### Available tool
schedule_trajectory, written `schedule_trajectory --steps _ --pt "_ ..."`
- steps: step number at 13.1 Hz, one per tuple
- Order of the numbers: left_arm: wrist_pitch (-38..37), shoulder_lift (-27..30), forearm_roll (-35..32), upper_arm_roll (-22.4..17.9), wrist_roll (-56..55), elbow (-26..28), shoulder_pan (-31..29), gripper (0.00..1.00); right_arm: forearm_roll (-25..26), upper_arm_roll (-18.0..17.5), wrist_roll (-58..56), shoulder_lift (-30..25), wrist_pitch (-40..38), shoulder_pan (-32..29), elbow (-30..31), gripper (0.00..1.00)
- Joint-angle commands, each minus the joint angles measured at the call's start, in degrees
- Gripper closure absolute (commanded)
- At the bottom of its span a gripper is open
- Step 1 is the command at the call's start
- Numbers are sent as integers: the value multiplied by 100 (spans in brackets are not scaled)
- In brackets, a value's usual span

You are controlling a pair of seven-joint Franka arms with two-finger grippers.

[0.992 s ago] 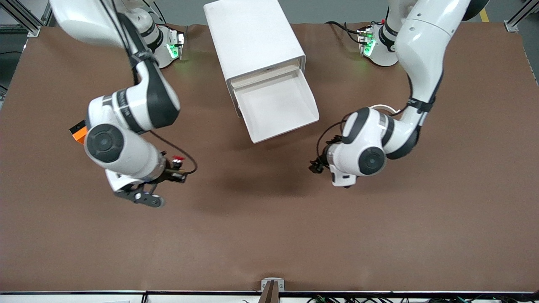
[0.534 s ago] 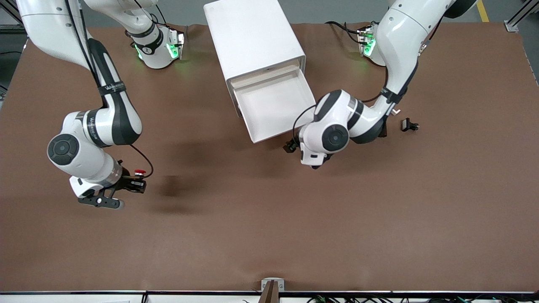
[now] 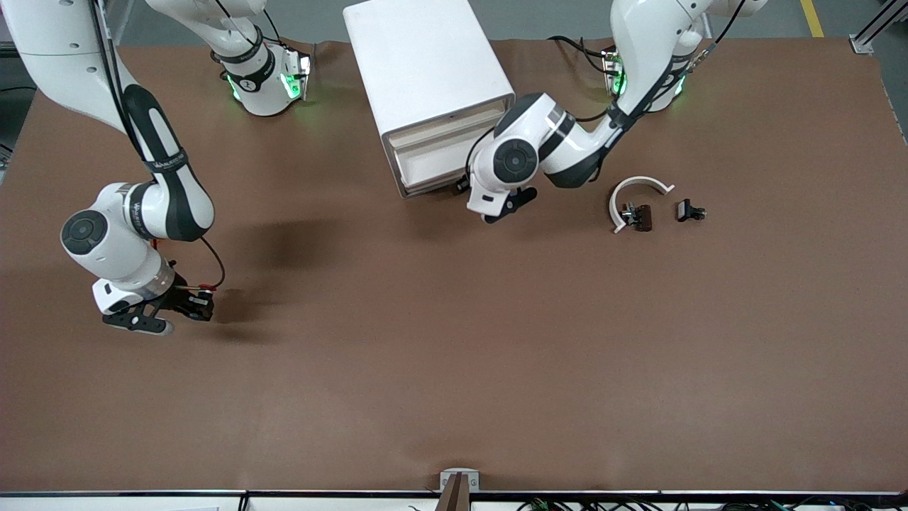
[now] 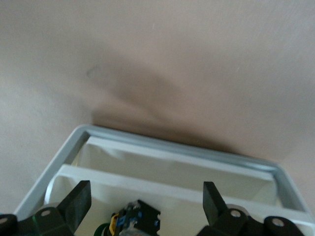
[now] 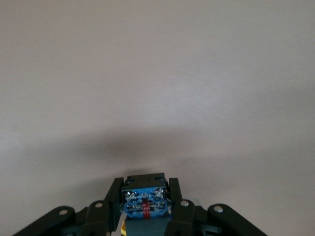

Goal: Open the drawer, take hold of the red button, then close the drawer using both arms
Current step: 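Push the drawer shut with the left gripper while the right gripper carries the button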

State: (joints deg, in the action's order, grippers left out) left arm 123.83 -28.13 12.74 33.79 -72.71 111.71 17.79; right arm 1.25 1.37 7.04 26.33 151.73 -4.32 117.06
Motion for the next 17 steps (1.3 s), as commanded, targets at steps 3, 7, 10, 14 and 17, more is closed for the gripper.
schedule_trajectory --steps 3,7,10,14,17 --pt "212 123 0 189 -375 308 206 0 51 -154 -465 398 584 -525 115 100" --pt "308 88 -17 154 -525 220 207 0 42 -172 -554 548 726 -526 89 100" --pt "308 79 -43 -327 -490 -130 102 0 42 -172 -555 539 673 -482 53 0" --pt "238 123 -578 -1162 -446 -728 -3 0 42 -189 -563 487 473 -412 -69 0" --pt "28 132 -1253 -1270 -446 -1106 -546 0 -20 -189 -345 294 -685 -166 -569 0"
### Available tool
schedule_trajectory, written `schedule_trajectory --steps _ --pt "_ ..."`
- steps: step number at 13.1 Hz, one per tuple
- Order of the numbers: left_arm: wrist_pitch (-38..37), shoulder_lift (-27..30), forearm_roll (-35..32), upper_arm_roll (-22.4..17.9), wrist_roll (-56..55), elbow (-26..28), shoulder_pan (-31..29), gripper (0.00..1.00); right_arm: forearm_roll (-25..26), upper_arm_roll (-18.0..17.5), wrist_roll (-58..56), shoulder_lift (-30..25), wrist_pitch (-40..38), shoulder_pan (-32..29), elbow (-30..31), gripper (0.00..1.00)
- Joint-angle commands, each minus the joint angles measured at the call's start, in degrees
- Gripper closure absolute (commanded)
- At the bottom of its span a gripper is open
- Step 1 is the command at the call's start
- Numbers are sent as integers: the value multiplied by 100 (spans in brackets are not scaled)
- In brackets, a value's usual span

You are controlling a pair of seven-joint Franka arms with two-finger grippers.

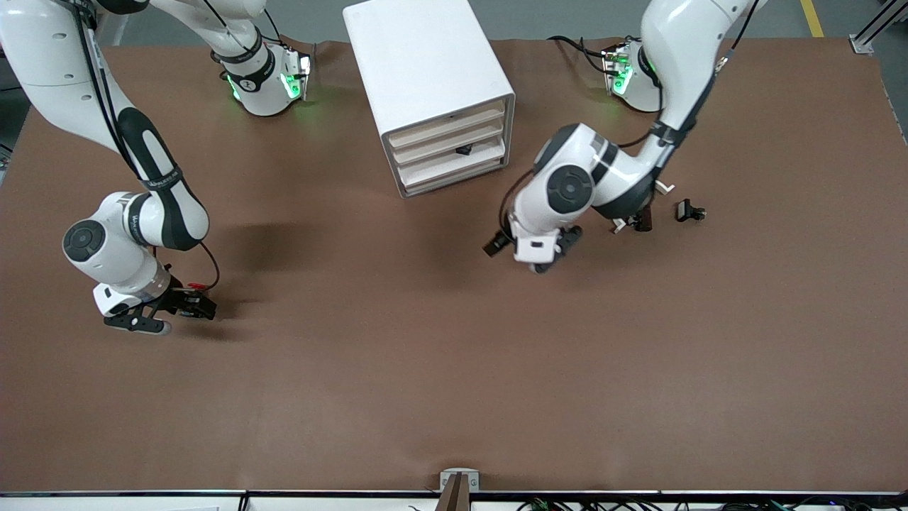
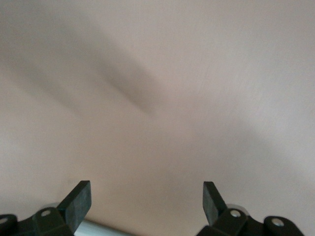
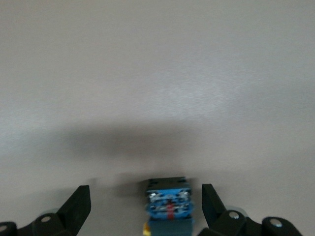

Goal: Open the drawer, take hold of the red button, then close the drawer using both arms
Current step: 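Set the red button on the table with the right gripper and open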

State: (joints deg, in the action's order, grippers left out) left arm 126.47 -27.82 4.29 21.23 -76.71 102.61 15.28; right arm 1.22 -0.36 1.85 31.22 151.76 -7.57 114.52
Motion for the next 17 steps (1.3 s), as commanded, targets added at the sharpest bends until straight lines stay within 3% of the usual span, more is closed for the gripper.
schedule_trajectory --steps 1,6,11,14,17 --pt "-315 119 -690 -5 -46 -258 -524 0 -17 -17 376 -274 -1057 282 -490 0" --pt "-1306 242 -1923 12 50 -1109 -1350 0 -17 -17 624 -774 -2122 687 -817 0" --pt "-2949 391 -1880 12 1656 -2375 -1737 0 10 -8 422 -1390 -4710 757 -1816 0" --pt "-3391 864 -1818 56 2886 -2465 -2274 0 80 27 186 -1426 -6242 740 -2862 0" --pt "-3708 1286 -1371 56 4475 -2465 -2862 0 107 89 -193 -1435 -6860 696 -3374 0"
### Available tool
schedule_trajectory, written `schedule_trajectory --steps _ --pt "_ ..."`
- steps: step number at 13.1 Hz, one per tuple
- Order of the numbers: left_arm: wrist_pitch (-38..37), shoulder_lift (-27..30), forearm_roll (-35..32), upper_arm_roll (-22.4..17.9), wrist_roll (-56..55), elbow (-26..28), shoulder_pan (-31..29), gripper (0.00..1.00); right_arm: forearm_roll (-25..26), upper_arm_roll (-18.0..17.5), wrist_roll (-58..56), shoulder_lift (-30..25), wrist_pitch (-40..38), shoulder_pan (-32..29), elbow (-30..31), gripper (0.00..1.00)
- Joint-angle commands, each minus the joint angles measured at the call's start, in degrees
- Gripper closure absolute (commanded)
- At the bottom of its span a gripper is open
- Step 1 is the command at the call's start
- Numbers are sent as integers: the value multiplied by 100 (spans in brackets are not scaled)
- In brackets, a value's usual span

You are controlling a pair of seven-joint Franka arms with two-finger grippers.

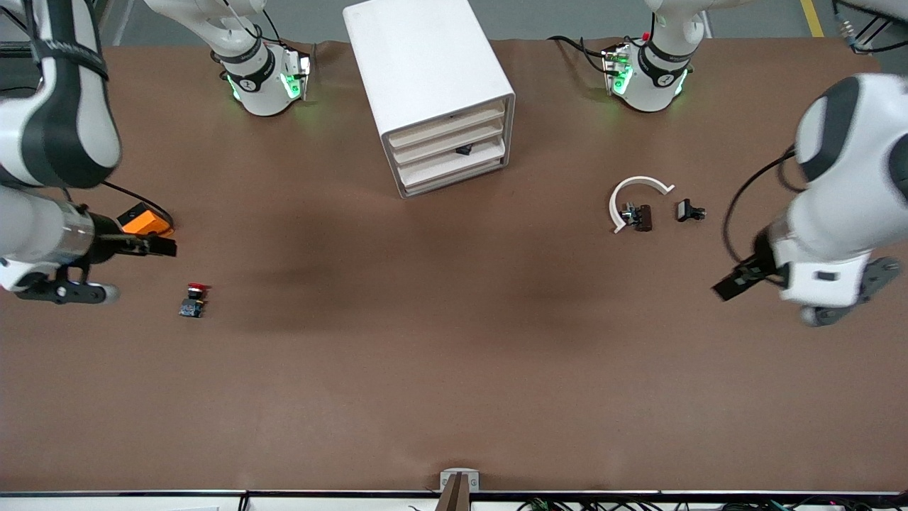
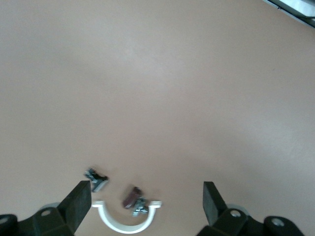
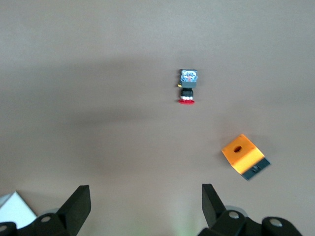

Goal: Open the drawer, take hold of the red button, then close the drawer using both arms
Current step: 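Set the red button on the table with the right gripper and open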

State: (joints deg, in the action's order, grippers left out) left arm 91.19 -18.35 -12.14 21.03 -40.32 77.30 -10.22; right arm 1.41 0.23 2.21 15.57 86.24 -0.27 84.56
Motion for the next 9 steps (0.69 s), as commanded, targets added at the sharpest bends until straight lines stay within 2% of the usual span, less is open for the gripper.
schedule_trajectory --steps 1,5,8,9 --pt "-198 558 421 -1 1241 109 -340 0 105 56 -177 139 -405 -69 -492 0" --pt "-873 1350 642 -852 1779 425 247 0 123 91 -203 148 -818 -333 -1133 0" --pt "-1024 1825 959 -1722 2463 785 923 0 105 47 -195 165 -942 -334 -1275 0" --pt "-1024 1922 959 -1864 2876 864 977 0 114 56 -212 139 -1055 -342 -1275 0"
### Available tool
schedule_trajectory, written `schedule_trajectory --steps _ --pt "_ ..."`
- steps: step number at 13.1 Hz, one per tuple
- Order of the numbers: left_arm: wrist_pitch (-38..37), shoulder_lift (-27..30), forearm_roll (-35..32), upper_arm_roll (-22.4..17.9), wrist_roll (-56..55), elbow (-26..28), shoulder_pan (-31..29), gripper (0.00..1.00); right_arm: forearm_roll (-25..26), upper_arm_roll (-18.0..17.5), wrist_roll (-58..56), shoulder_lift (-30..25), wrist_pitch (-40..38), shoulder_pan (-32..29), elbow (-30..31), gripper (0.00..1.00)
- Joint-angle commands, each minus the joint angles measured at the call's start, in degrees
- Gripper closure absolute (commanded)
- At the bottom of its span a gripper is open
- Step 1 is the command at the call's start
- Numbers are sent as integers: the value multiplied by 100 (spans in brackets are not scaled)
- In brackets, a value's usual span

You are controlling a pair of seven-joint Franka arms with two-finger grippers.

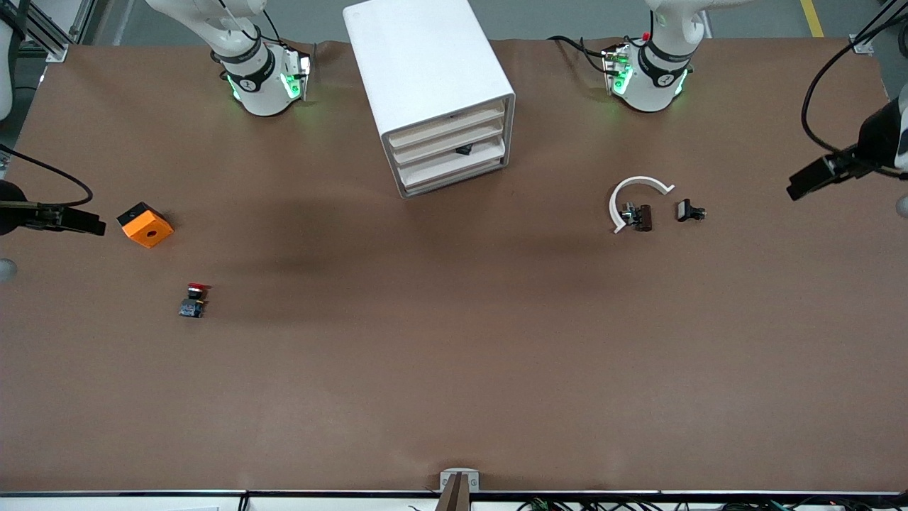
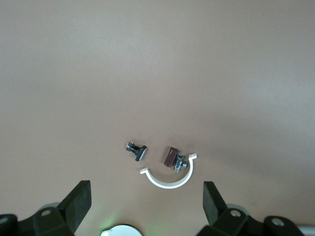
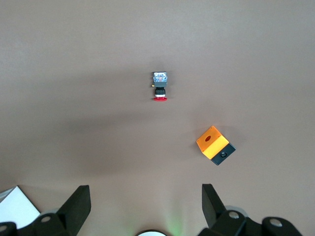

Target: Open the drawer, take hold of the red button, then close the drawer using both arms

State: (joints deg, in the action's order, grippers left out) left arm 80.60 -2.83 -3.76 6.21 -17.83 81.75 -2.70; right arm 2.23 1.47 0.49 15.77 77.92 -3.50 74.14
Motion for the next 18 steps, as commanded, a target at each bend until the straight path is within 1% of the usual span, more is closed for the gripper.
schedule_trajectory --steps 1,2,4,5,6,8,9,10,12,14,15,17,18 --pt "35 432 155 -479 849 499 227 0 66 -42 3 111 -390 -19 -251 0" --pt "35 555 191 -498 973 596 218 0 -3 -42 -48 -63 -470 -71 -260 0" --pt "122 757 191 -498 1001 833 226 0 -484 -33 -32 -389 -506 -264 -243 0" --pt "183 810 191 -480 1001 904 227 0 -574 -24 -57 -573 -550 -352 -216 0" --pt "280 889 243 -454 1001 1018 227 0 -592 -59 -75 -670 -559 -518 -190 0" --pt "447 872 331 -401 992 1054 235 0 -575 -86 -276 -750 -550 -502 -164 0" --pt "465 881 340 -314 1001 1080 235 0 -566 -86 -399 -846 -550 -502 -111 0" --pt "509 907 340 -235 1001 1176 218 0 -540 -86 -453 -986 -524 -502 29 0" --pt "631 1126 340 -225 1001 1378 218 0 -479 -86 -637 -1346 -384 -502 476 0" --pt "842 1294 349 -217 1001 1554 226 0 -478 -86 -655 -1662 -69 -485 968 0" --pt "834 1320 349 -208 1001 1625 227 0 -469 -77 -664 -1786 55 -363 1153 0" --pt "773 1347 349 -94 1010 1765 218 0 -233 81 -655 -2050 248 94 1496 0" --pt "764 1347 349 -85 1010 1853 218 0 -206 160 -655 -2216 406 226 1724 0"
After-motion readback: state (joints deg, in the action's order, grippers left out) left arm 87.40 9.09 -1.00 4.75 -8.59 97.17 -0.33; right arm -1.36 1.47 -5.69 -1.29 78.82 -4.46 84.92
